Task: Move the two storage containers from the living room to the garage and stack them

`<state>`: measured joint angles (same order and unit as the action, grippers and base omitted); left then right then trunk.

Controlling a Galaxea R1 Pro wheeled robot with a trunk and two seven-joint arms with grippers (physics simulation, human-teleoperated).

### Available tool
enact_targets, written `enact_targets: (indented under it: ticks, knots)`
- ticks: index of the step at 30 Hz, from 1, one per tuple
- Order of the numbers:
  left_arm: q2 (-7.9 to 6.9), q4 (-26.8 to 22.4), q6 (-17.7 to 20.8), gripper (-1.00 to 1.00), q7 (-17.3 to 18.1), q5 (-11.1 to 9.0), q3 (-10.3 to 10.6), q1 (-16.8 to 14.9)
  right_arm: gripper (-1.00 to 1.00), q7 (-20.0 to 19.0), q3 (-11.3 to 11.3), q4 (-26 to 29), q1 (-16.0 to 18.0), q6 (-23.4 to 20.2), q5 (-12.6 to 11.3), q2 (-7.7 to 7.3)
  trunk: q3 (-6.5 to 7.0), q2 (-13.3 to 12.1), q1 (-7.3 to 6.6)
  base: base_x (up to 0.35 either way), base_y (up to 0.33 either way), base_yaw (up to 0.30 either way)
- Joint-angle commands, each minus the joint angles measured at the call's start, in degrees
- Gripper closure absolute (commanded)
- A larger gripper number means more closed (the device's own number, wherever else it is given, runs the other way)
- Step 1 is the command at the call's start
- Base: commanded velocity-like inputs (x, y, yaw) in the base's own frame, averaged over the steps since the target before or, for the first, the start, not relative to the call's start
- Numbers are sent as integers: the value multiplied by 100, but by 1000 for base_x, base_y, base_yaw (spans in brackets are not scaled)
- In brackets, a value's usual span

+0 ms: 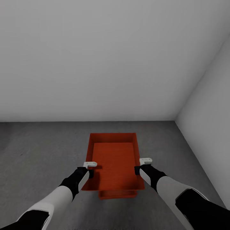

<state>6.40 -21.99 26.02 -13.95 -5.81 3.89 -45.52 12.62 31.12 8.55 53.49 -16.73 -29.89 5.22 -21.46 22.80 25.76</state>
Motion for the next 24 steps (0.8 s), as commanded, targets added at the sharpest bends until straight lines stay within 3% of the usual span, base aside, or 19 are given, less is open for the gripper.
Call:
enact_targets:
  ticks: [1, 24]
  knots:
    - [-51, -25, -1, 100, -50, -154, 205, -2, 100, 30, 141, 7, 4, -67, -316, -21, -19, 11, 3, 0, 0, 0]
    - [-49, -24, -1, 100, -53, -156, 201, -1, 100, 30, 146, 7, 4, -67, -316, -20, -235, 11, 3, 0, 0, 0]
